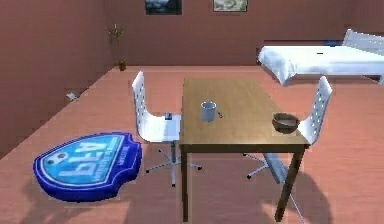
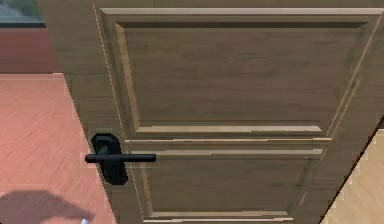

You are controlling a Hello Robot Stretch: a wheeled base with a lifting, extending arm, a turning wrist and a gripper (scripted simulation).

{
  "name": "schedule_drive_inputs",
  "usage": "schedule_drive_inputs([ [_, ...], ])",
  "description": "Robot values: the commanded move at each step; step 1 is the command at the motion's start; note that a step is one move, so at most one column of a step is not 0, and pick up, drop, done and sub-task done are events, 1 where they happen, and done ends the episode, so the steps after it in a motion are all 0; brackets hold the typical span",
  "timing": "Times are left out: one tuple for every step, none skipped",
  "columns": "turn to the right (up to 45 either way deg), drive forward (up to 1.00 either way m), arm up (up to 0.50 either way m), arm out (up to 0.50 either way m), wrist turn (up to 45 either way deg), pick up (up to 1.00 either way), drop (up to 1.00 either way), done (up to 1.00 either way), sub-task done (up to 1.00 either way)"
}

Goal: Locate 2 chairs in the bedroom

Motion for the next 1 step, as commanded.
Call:
schedule_drive_inputs([
  [-3.0,0.00,0.00,0.00,0.0,0.00,0.00,0.00,0.00],
])
